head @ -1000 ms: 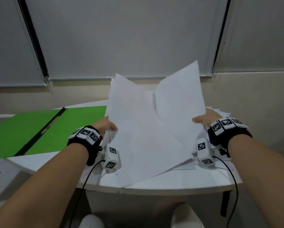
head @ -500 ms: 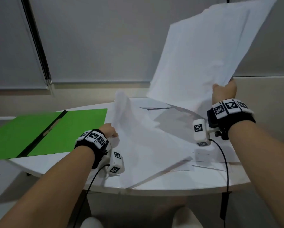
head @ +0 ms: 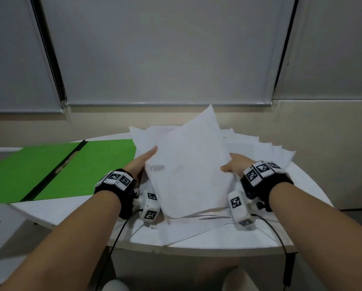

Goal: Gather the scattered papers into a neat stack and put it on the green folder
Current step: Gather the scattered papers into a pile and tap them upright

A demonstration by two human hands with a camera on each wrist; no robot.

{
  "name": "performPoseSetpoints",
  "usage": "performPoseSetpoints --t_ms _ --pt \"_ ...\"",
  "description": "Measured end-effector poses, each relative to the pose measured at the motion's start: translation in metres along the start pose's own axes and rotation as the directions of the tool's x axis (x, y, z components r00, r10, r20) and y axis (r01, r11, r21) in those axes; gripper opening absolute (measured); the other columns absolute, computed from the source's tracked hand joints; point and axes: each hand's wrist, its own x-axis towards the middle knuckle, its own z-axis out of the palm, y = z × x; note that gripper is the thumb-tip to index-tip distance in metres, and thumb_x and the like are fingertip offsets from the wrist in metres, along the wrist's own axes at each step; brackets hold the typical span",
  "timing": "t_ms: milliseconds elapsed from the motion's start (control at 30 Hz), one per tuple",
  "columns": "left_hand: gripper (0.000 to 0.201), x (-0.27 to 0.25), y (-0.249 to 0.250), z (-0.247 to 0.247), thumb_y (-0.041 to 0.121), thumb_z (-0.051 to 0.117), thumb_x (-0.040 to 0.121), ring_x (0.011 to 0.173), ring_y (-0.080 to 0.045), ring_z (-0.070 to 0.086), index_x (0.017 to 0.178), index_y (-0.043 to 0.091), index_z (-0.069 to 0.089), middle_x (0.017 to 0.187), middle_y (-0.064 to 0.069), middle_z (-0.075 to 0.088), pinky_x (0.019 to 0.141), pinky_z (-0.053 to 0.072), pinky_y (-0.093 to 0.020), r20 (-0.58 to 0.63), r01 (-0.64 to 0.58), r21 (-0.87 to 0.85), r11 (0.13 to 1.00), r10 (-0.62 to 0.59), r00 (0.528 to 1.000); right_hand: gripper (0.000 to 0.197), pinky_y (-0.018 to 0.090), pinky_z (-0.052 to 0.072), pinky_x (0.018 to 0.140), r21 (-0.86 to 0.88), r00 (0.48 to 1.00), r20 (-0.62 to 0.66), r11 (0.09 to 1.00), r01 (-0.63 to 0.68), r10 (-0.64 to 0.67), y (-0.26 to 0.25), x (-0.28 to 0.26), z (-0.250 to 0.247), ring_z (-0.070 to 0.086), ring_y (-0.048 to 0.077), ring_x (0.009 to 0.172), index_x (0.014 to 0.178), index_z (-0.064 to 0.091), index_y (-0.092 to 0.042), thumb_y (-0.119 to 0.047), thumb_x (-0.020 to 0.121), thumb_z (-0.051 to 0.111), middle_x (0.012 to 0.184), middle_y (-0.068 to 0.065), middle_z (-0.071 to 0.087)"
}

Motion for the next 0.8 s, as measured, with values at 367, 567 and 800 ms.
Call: performPoseSetpoints --t_ms 367,567,800 --pt "0.039 0.018 0.067 -0.071 -0.002 0.061 0.082 0.097 -0.037 0.062 0.12 -0.002 0.057 0.123 -0.017 0.062 0.089 0.049 -0.045 -0.243 -0.007 0.258 0.966 0.072 0.967 0.014 0.031 0.055 0.045 0.768 0.991 0.047 0.63 -0.115 0.124 -0.027 0.059 -0.041 0.055 0.024 0.067 0.082 0.053 -0.012 -0.018 0.095 0.052 0.076 0.009 0.053" --pt "0.046 0.076 0.075 -0.094 0.005 0.075 0.07 0.103 -0.04 0.061 0.113 -0.002 0.06 0.11 -0.018 0.066 0.096 0.048 -0.051 -0.266 0.18 0.625 0.759 -0.01 0.964 0.006 0.041 0.05 0.093 0.219 0.997 -0.003 0.973 -0.071 0.073 -0.029 0.124 -0.007 0.055 0.023 0.089 0.093 0.058 -0.017 -0.017 0.091 0.053 0.098 0.009 0.053" --pt "0.058 0.106 0.076 -0.094 0.008 0.071 0.074 0.112 -0.038 0.055 0.129 0.009 0.052 0.125 -0.015 0.059 0.1 0.044 -0.049 -0.266 0.262 0.771 0.58 -0.08 0.961 0.06 0.035 0.039 0.103 -0.267 1.0 0.02 0.964 -0.003 0.008 -0.054 0.171 0.011 0.044 0.029 0.131 0.145 0.03 -0.012 -0.012 0.09 0.054 0.145 0.012 0.041"
